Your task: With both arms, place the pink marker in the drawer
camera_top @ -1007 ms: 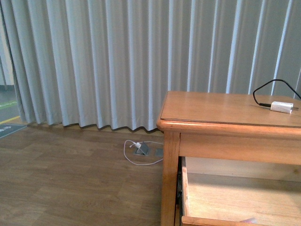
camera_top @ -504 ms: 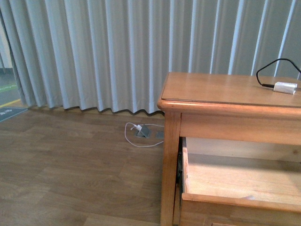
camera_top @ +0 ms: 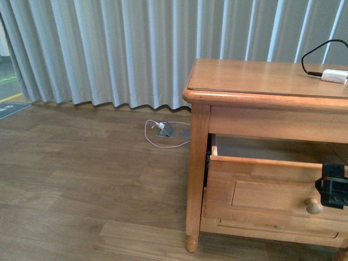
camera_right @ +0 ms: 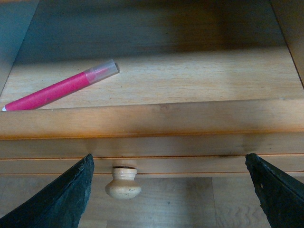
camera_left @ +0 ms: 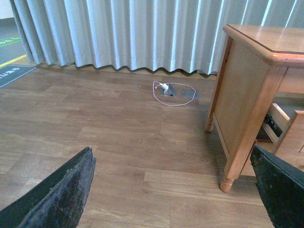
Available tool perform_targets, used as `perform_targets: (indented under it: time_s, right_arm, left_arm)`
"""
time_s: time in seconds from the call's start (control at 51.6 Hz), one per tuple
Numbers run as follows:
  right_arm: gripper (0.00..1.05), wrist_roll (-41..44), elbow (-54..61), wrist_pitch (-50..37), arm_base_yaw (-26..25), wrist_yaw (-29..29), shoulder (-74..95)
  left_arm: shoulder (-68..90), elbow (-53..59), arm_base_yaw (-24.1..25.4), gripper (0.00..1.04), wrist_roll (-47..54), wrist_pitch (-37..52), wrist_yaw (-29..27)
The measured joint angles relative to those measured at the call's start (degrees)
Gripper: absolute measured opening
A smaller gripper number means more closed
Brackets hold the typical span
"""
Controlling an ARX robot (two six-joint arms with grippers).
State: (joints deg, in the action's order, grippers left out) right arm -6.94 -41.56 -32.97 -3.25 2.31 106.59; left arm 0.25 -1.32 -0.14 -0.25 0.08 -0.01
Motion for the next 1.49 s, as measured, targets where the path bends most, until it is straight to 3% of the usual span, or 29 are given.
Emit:
perform_targets:
  time_s: [0.484, 0.91, 1.278, 1.491]
  right_arm:
    - [0.96, -1.57, -16.48, -6.51, 1.64, -6.51, 15.72]
    - [0.96, -1.88, -16.26, -9.94, 1.77, -7.85, 17.05]
    - [0.96, -3.28, -2.27, -3.13, -0.63, -0.57, -5.57]
    - [0.96, -3.82, 8.24, 7.63, -0.72, 3.72, -30.08]
  left_arm:
    - [0.0, 0.0, 0.0, 0.99, 0.0, 0.0, 0.0]
    - [0.0, 0.0, 0.0, 0.99, 0.0, 0.0, 0.0]
    - [0.0, 0.0, 0.0, 0.99, 0.0, -0.02, 0.0]
    - [0.0, 0.0, 0.0, 0.99, 0.0, -0.02, 0.0]
